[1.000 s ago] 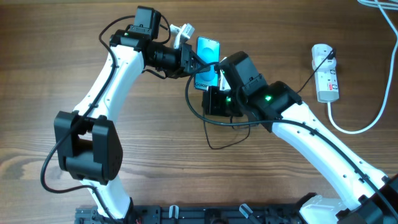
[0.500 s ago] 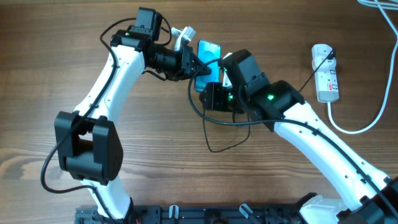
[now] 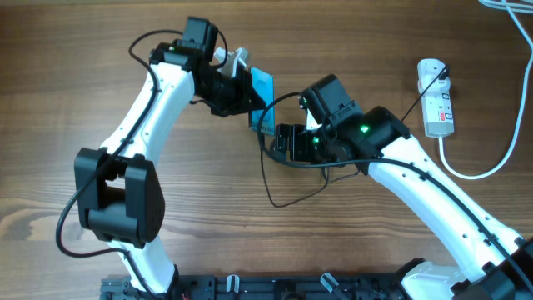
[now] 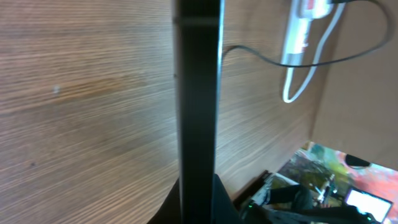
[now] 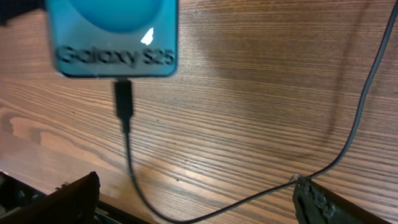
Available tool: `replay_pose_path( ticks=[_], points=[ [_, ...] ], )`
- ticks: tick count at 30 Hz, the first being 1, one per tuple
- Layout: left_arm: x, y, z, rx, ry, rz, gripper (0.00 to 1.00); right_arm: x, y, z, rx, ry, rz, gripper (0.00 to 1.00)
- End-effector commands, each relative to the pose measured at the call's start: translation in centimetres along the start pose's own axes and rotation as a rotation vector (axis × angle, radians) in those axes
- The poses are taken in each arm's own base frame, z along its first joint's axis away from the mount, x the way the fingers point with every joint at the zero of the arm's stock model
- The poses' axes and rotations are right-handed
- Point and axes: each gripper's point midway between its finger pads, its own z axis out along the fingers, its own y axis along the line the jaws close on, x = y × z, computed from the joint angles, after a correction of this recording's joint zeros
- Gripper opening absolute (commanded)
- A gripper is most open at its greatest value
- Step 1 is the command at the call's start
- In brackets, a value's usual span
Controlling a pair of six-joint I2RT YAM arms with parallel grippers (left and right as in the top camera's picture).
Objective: Plug charger to phone and switch on socket
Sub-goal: 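Lower the plugged-in phone onto the table with both grippers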
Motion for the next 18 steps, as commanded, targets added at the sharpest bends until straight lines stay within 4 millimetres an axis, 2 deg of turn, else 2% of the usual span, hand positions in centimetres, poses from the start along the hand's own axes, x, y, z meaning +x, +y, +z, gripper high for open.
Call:
replay_pose_path(
  ticks=[1,12,18],
  points=[
    [1.4,1.1,1.5,-0.026,0.023,-0.004,0.04,-0.2,0.7,-0.9,-0.033,-0.011,-0.009,1.00],
    [2.4,5.5,6.6,-0.046,0.097,-0.051,0.04,0.1,1.3,-0.9,-0.062,0.005,-0.010,1.00],
    [3.2,6.4,8.9,-0.058,0.147,-0.057,0.04,0.0,1.3,-0.9,-0.065,0.002,-0.011,1.00]
  ],
)
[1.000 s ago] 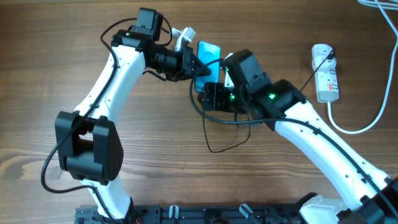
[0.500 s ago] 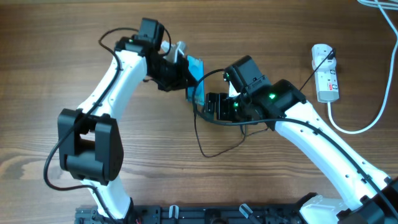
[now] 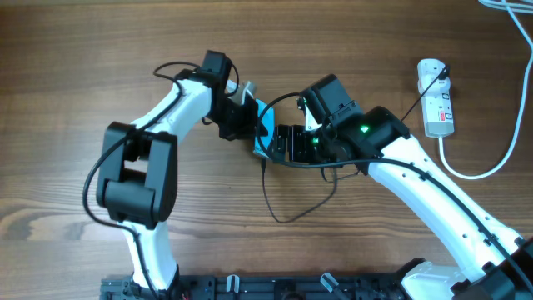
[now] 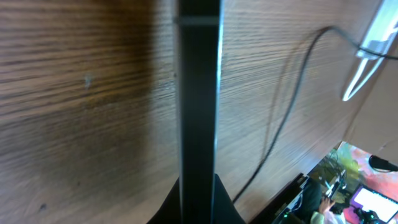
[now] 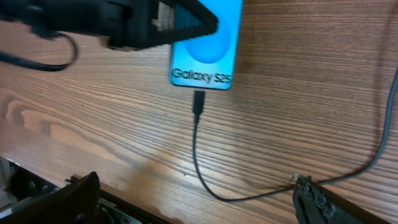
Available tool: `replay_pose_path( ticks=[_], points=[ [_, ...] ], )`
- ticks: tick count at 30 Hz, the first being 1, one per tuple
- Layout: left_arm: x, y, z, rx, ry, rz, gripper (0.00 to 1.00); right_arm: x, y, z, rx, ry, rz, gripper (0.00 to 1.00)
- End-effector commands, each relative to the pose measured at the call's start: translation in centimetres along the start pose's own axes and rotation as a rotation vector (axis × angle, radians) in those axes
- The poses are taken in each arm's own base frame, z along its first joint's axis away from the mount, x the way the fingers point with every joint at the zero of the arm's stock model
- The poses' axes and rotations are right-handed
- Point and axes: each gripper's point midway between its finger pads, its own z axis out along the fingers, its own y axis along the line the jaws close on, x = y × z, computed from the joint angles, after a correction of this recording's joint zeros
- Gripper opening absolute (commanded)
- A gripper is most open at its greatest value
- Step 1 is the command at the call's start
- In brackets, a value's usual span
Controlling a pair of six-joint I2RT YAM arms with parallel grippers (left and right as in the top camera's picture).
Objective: Plug charger to phone and switch on socket
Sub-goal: 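Lower the plugged-in phone onto the table with both grippers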
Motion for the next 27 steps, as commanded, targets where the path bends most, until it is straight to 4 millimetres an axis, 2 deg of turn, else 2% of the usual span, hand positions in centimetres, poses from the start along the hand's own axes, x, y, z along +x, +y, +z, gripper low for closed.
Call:
replay_pose_path(
  ticks=[1,6,12,21,27],
  points=[
    [0.6,-0.3,1.8,0.006,0.039,0.017,0.04,-0.3,0.8,-0.8,-0.032,-0.021,-0.012,1.00],
    [0.9,-0.8,3.2,0.007,0.055,0.045,0.04,-0.3,0.8,-0.8,-0.031,-0.021,-0.012,1.00],
    [0.6,-0.8,3.5,-0.010,0.038,0.067,0.08,-0.3,0.8,-0.8,-0.031,-0.020,-0.012,1.00],
    [0.3,1.3,3.7,-0.113,0.011,0.051,0.11,-0.1,0.5,-0.7,-0.024,-0.010,-0.008,1.00],
    [0.7,2.9,3.9,-0.176,0.008,0.011,0.24,0.1,0.4,-0.7,-0.019,-0.004,-0.005,1.00]
  ],
)
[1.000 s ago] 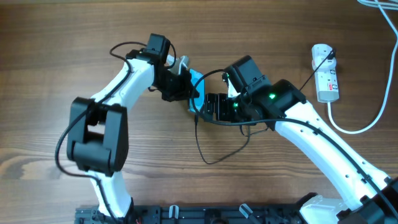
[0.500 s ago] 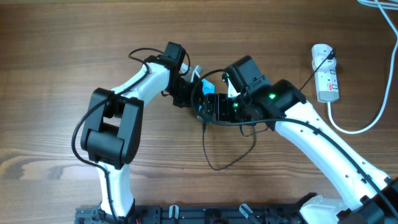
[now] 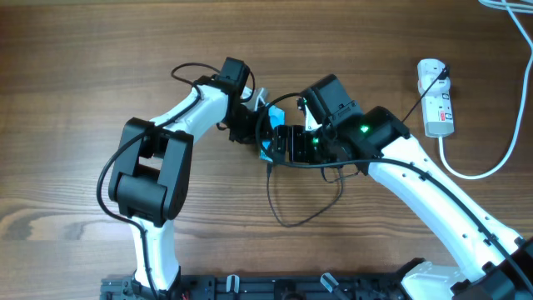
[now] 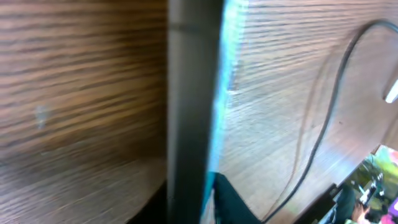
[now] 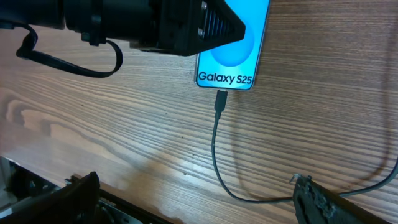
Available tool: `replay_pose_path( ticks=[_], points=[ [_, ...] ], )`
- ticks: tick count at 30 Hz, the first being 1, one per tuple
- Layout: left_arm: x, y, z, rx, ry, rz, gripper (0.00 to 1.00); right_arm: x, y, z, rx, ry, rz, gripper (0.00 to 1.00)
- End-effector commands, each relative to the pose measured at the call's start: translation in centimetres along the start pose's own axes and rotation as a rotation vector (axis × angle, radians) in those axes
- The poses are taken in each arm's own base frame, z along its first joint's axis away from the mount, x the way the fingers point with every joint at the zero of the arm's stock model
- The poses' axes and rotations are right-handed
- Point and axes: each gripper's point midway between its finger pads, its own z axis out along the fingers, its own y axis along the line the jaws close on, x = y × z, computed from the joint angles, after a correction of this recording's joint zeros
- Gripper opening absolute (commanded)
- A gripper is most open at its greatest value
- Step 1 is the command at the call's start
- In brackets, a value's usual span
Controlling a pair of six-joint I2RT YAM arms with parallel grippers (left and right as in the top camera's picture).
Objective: Plug charger to phone and switch on socket
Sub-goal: 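Lower the plugged-in phone onto the table with both grippers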
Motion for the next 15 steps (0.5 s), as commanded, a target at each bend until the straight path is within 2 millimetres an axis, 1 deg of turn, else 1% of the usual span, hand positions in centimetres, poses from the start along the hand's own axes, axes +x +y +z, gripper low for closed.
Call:
replay_pose_path(
  ticks=[1,3,4,5,7,10,11,12,13,14,15],
  points=[
    [0.8,2.3,1.0,-0.085,0.018,-0.041,0.25,0.1,0.4,-0.7,-0.019,-0.004,-0.006,1.00],
    [0.9,2.3,1.0,-0.086,0.021,-0.043,0.30,0.2,0.3,-0.7,-0.014,0.000,-0.004,1.00],
    [0.9,2.3,1.0,-0.086,0.021,-0.043,0.37,0.2,0.3,-0.7,-0.013,0.002,-0.004,1.00],
    [0.9,2.3,1.0,-0.086,0.021,-0.043,0.41,0.3,0.3,-0.7,-0.012,0.004,-0.002,1.00],
    [0.8,2.5,1.0,-0.100,0.015,-0.047,0.41,0.4,0.2,-0.7,-0.009,0.007,-0.001,1.00],
    [0.8,3.8,0.8,-0.173,0.001,-0.094,0.45,0.5,0.1,-0.7,-0.006,0.013,0.002,1.00],
    [0.8,4.2,0.8,-0.193,0.001,-0.097,0.48,0.7,0.0,-0.7,0.000,0.020,0.003,1.00],
    [0.9,4.4,0.7,-0.208,0.000,-0.099,0.52,0.8,-0.2,-0.7,0.008,0.024,0.006,1.00],
    [1.0,4.6,0.6,-0.221,0.002,-0.102,0.61,0.9,-0.4,-0.7,0.016,0.026,0.008,1.00],
    [1.0,4.9,0.6,-0.232,0.002,-0.104,0.72,1.0,-0.6,-0.7,0.028,0.027,0.010,1.00],
    [1.1,5.0,0.6,-0.241,0.004,-0.106,0.78,1.0,-0.9,-0.8,0.040,0.029,0.012,1.00]
  ],
)
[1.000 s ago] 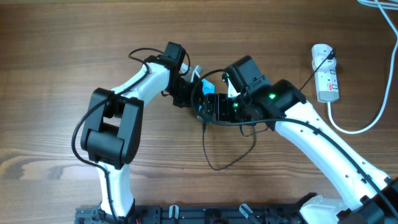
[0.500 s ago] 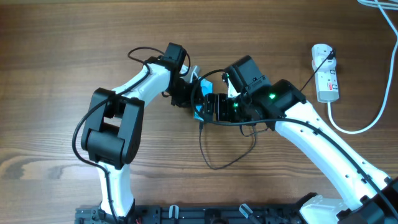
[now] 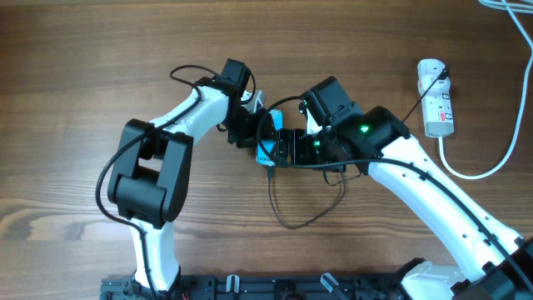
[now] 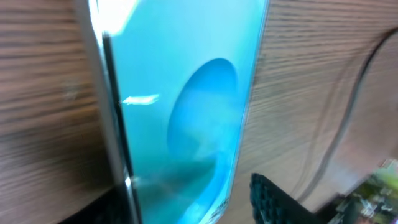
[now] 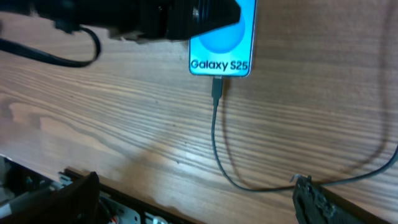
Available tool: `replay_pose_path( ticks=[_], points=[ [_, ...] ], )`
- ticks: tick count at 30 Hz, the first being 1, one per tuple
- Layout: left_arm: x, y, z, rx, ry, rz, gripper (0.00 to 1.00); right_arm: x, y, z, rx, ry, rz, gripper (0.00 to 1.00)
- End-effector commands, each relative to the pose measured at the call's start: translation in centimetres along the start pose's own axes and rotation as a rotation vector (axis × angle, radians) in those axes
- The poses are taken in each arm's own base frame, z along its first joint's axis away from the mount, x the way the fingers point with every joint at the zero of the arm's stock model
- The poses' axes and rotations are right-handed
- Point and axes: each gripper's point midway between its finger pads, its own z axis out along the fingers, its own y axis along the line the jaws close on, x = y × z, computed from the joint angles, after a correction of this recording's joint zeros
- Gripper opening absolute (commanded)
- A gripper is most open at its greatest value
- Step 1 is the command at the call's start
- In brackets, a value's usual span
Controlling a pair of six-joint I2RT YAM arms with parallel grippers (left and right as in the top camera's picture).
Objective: Plug charger to phone and switch on socket
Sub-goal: 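Lower the plugged-in phone onto the table with both grippers, then open both grippers and pull them away from the phone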
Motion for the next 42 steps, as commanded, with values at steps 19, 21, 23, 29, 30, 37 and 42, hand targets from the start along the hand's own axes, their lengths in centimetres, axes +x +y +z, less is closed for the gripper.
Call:
replay_pose_path(
  ticks=[19,21,23,29,30,37,42],
  points=[
    [-1.2,5.7,-11.4,-0.311,-0.295,-0.177,1.00,-2.6,-7.3,-5.4,0.314,-0.119,0.102,1.00],
    [-1.4,5.9,-15.3,-0.340,-0.416,-0.230,1.00,-3.8,-9.3,-7.4,0.376,-0.167,0.154,1.00],
    [-1.3,5.9,-19.1,-0.352,-0.535,-0.267,1.00,-5.6,-12.3,-10.0,0.470,-0.256,0.226,1.00],
    [0.2,4.1,-26.2,-0.297,-0.741,-0.251,1.00,-9.7,-23.0,-17.8,0.802,-0.553,0.454,1.00],
    [0.5,3.8,-26.7,-0.290,-0.757,-0.246,1.00,-10.0,-23.8,-18.2,0.810,-0.563,0.459,1.00],
    [1.0,3.2,-27.9,-0.275,-0.792,-0.233,1.00,-11.5,-30.3,-18.9,0.743,-0.551,0.519,1.00],
    [1.0,3.2,-27.9,-0.274,-0.792,-0.233,1.00,-11.2,-35.9,-19.6,0.774,-0.567,0.655,1.00]
  ],
)
